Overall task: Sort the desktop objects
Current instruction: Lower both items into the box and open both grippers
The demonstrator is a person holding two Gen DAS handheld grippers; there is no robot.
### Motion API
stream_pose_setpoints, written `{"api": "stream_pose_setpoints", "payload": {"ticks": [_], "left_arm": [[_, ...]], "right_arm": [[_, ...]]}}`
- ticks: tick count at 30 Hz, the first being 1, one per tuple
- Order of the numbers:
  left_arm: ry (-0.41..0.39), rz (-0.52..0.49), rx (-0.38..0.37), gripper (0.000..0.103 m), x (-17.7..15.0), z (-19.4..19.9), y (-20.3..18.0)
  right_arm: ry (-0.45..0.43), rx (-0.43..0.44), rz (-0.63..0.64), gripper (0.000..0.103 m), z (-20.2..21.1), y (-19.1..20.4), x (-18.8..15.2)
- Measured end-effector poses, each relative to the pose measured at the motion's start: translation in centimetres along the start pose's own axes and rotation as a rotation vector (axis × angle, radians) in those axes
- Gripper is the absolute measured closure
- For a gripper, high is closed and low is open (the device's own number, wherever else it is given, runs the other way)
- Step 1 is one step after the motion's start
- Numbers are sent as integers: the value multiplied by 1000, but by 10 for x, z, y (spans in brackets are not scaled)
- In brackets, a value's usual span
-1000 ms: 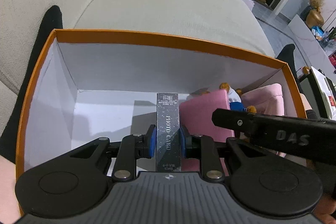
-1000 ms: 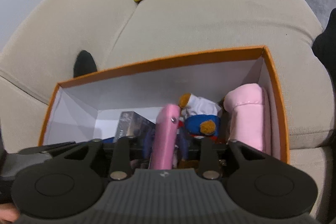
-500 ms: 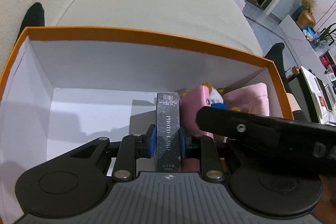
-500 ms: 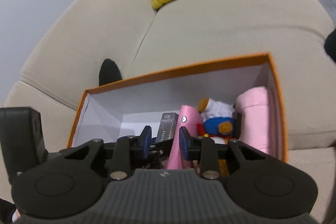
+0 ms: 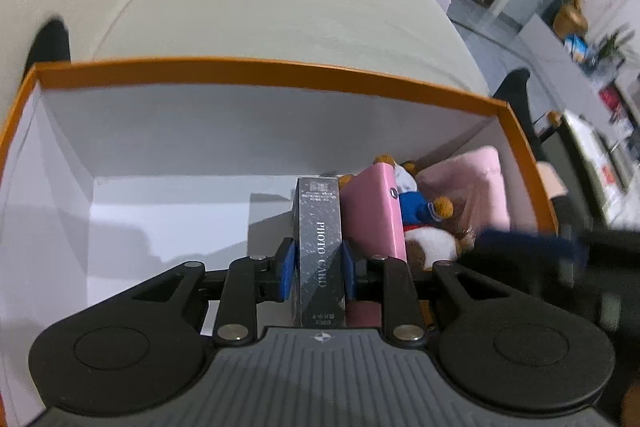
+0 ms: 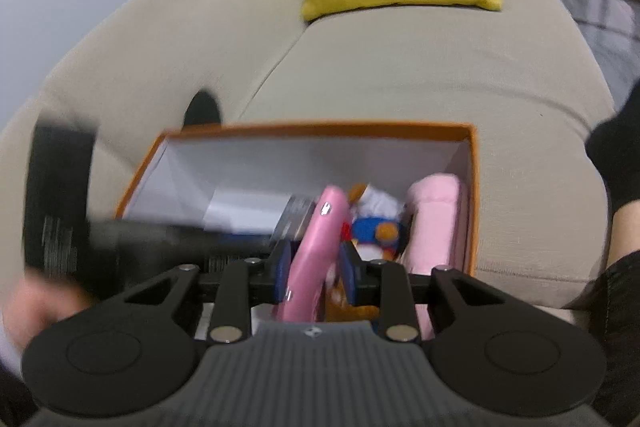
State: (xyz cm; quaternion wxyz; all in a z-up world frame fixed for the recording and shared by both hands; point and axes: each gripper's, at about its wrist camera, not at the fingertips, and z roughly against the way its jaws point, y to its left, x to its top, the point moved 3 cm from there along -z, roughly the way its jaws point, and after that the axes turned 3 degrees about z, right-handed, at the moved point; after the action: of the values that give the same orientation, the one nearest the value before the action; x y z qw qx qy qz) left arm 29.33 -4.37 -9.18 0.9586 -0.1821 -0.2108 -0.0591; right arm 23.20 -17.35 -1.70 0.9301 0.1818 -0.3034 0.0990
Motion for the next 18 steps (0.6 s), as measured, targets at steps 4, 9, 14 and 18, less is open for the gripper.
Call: {"api": "stream_pose_setpoints", "payload": {"ticks": [4, 9, 14, 18], "left_arm": [[8, 36, -43, 76, 3, 1, 5], [27, 13, -50, 73, 0, 6, 2], [57, 38, -73, 73, -5, 6, 9], [42, 62, -98, 79, 0, 2, 10]], "right_arm": [[84, 24, 188, 74, -1, 21, -21], [160, 2, 300, 83, -22, 32, -30], [171, -50, 333, 88, -38, 29, -28], [154, -45, 326, 93, -39, 28, -25]]}}
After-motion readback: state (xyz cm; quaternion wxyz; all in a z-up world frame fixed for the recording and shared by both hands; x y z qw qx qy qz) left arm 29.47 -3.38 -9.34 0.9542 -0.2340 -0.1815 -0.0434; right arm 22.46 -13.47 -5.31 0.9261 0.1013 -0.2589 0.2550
